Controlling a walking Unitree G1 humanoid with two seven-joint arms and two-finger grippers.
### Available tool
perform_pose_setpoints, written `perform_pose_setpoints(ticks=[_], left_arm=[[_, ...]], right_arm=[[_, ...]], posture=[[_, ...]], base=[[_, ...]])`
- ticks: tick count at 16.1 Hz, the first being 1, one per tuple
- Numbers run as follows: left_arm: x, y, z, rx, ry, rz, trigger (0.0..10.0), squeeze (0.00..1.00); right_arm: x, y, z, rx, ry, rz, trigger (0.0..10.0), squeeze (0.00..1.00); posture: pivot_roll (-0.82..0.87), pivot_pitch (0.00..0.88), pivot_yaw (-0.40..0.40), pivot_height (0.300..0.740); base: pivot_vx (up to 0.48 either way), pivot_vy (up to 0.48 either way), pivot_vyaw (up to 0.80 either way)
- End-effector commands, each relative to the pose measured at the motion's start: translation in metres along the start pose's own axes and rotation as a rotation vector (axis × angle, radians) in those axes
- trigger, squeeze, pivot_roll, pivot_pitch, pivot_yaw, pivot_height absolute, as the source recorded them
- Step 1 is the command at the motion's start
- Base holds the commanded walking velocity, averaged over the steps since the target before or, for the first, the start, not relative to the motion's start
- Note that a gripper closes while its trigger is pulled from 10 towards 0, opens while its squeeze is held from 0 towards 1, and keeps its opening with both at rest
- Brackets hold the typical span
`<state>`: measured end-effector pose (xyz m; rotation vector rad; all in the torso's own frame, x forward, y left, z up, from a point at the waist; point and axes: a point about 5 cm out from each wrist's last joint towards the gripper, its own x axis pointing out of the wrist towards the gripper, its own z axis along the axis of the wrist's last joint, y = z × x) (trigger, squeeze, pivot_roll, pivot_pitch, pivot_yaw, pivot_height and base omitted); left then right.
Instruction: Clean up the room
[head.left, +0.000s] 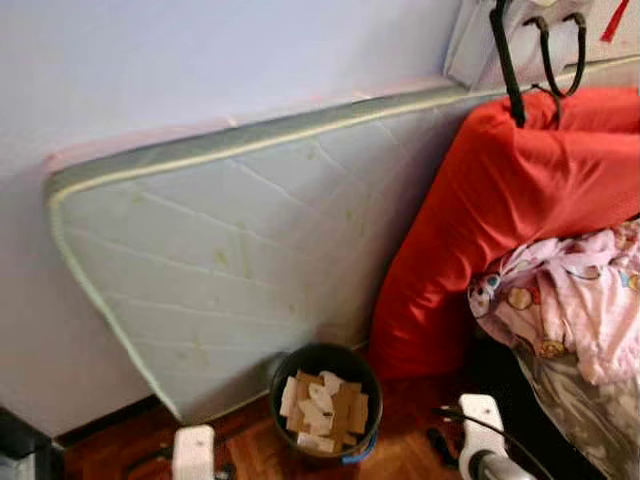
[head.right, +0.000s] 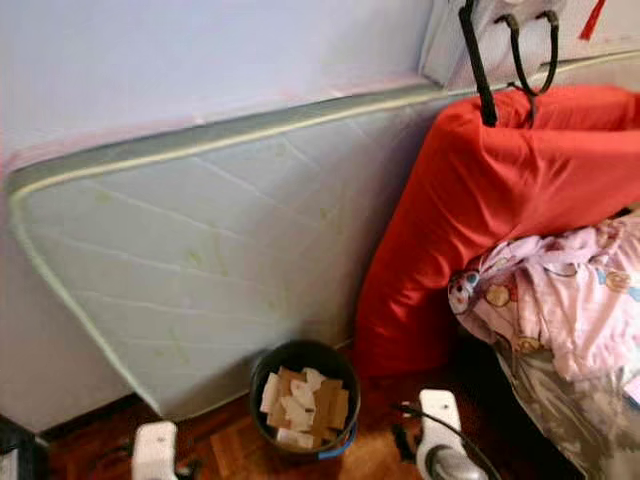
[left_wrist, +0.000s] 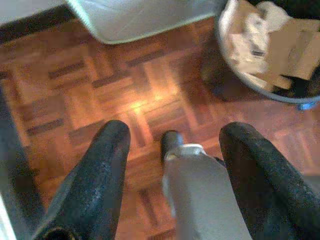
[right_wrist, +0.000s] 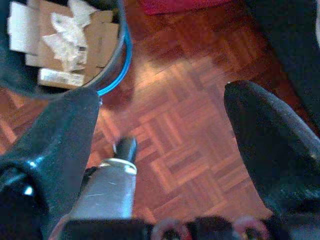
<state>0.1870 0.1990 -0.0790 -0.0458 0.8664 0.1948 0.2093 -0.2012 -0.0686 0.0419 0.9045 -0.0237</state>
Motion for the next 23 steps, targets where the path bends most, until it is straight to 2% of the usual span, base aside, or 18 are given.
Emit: perform_pose_setpoints(ticks=[1,12,23], left_arm=[[-0.0004,-0.0042,-0.0033,0.01,0.017,-0.009,10.0,0.0],[0.0007,-0.0049,0.0013,-0.012,0.006,-0.008,10.0,0.0],[0.0002,-0.0026,0.0002,0.007,0.001,0.004,10.0,0.0]], right_arm=[[-0.0007,-0.005,0.0001,-0.007,0.004,-0.012,10.0,0.0],[0.0001,-0.0048,0.0046,0.002,-0.004,-0.018,10.0,0.0],[-0.0001,-0.0042,0.0012,-0.009,0.017,-0.023,10.0,0.0]], posture=[[0.0,0.0,-0.045,0.719],[0.0,0.0,-0.049,0.719],[0.0,0.0,-0.037,0.719]], base=[[0.0,0.0,0.0],[0.0,0.0,0.0],[0.0,0.0,-0.76]])
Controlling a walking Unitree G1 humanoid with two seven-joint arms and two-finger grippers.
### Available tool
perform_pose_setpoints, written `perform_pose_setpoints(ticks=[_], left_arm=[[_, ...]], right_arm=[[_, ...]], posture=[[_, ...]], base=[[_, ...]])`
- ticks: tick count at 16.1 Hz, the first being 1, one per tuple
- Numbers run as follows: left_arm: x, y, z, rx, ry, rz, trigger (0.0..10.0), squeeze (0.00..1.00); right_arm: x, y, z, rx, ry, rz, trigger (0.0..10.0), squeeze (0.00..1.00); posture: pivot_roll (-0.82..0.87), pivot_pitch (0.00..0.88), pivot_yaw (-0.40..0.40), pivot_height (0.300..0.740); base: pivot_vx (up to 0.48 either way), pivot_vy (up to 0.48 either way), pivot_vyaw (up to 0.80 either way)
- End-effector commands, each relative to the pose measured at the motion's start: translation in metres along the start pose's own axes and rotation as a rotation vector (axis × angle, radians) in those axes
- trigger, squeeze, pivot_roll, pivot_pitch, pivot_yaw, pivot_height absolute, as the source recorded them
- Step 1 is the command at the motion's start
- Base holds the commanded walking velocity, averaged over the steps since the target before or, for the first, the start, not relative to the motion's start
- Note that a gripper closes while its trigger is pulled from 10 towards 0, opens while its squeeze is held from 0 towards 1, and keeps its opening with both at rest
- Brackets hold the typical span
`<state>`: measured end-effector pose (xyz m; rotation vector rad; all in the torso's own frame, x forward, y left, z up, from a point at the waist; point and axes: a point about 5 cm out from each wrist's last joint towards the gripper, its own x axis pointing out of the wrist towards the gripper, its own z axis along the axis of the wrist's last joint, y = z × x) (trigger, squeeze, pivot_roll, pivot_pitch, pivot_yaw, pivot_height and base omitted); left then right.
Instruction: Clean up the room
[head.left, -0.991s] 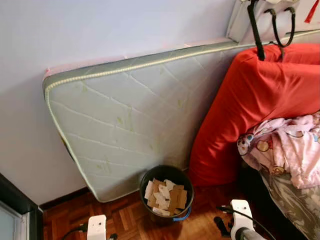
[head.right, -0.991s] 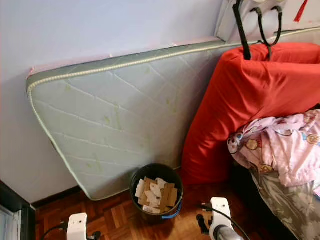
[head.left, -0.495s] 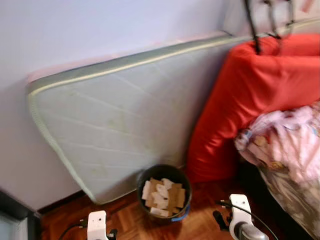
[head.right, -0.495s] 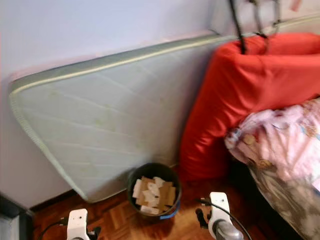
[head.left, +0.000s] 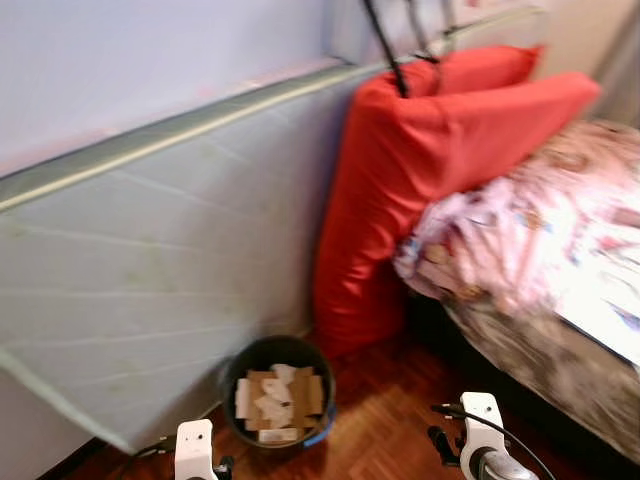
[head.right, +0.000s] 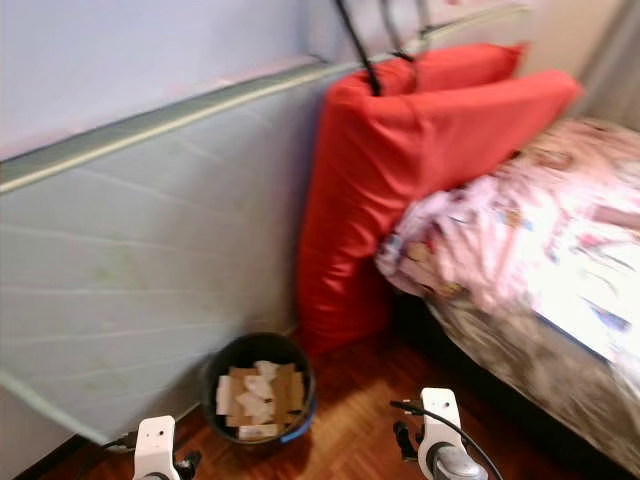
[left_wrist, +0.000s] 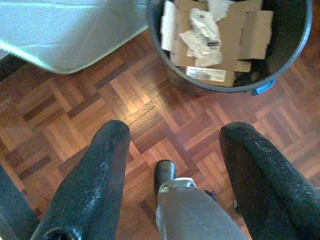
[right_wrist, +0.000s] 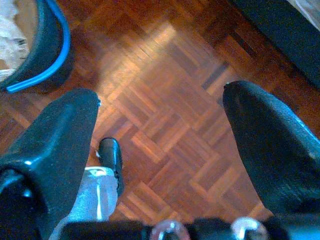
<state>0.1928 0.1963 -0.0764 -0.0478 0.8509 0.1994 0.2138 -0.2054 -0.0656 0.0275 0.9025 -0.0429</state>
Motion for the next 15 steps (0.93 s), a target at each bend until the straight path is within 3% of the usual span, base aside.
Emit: perform_pose_setpoints(ticks=[1,15], left_arm=[[-0.0012,0.001,-0.0055,0.011,0.017,0.001,10.0,0.0],[-0.0012,0.001,-0.0055,0.011,0.017,0.001,10.0,0.0]], right_arm=[[-0.0005,-0.0003,-0.0044,-0.004,0.019,0.0,10.0,0.0],[-0.0005,-0.0003,-0.0044,-0.004,0.019,0.0,10.0,0.0]], posture=[[0.0,0.0,-0.037,0.719],[0.0,0.0,-0.037,0.719]], base=[[0.0,0.0,-0.79],[0.0,0.0,-0.79]])
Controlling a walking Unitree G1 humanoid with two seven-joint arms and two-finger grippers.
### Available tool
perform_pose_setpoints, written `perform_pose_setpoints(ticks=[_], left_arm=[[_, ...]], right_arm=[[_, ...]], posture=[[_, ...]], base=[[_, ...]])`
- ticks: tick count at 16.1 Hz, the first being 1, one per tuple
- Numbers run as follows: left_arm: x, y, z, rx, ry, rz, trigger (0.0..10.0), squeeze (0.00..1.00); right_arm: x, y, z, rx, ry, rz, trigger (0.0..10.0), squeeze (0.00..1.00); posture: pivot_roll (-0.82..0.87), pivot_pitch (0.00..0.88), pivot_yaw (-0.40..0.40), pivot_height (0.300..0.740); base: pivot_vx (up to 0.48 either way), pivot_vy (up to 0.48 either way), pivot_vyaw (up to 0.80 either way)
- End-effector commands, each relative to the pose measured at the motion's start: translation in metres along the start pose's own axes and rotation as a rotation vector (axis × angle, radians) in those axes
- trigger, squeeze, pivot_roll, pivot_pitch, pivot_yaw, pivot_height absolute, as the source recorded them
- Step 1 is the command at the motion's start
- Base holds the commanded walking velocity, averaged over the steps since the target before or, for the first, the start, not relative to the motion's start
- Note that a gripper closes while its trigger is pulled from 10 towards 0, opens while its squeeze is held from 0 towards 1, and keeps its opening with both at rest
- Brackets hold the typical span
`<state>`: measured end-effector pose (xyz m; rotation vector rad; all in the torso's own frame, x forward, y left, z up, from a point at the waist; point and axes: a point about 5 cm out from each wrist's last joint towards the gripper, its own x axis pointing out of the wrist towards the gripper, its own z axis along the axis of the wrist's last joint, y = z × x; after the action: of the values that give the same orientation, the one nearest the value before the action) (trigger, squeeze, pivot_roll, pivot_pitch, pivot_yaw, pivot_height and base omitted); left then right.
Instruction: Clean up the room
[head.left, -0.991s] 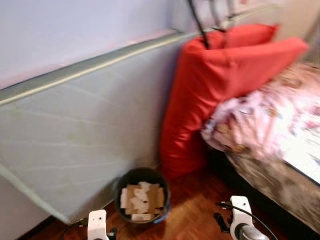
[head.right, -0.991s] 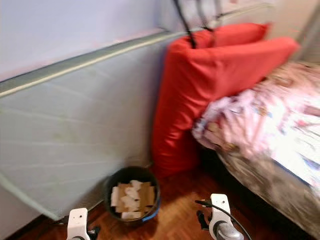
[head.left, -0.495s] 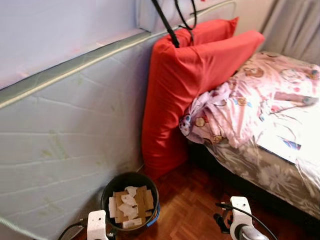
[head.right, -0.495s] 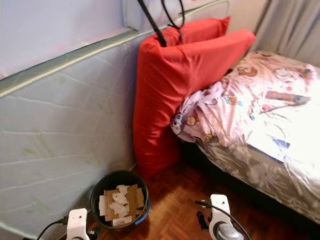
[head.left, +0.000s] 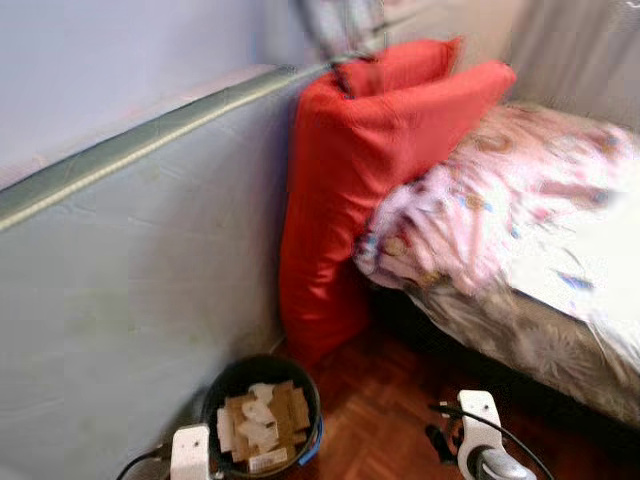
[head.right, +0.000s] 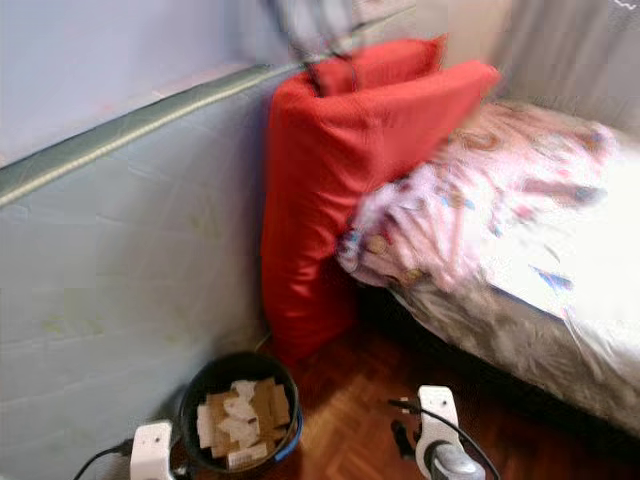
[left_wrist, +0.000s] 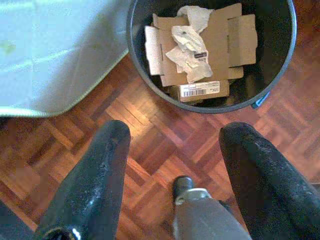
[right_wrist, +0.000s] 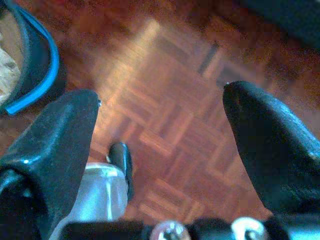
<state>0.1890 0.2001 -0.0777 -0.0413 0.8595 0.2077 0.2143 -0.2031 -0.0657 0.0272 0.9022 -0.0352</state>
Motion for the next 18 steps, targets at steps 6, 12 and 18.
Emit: perform_pose_setpoints(ticks=[6,12,18], left_arm=[[-0.0003,-0.0026,-0.0018,0.026,0.008,-0.004,10.0,0.0],[-0.0003,-0.0028,-0.0021,0.016,0.009,-0.002,10.0,0.0],[-0.0003,-0.003,-0.0022,0.033,0.01,-0.003,10.0,0.0]], right_arm=[[-0.0009,-0.0026,-0.0033,0.003,0.004,-0.006,10.0,0.0],[-0.0008,-0.0026,-0.0032,0.003,0.005,-0.006,10.0,0.0],[-0.001,-0.0028,-0.0034,0.004,0.003,-0.004,10.0,0.0]], posture=[[0.0,0.0,-0.041,0.719],[0.0,0.0,-0.042,0.719],[0.0,0.0,-0.041,0.719]], base=[[0.0,-0.169,-0.39],[0.0,-0.113,0.0],[0.0,-0.297,0.0]])
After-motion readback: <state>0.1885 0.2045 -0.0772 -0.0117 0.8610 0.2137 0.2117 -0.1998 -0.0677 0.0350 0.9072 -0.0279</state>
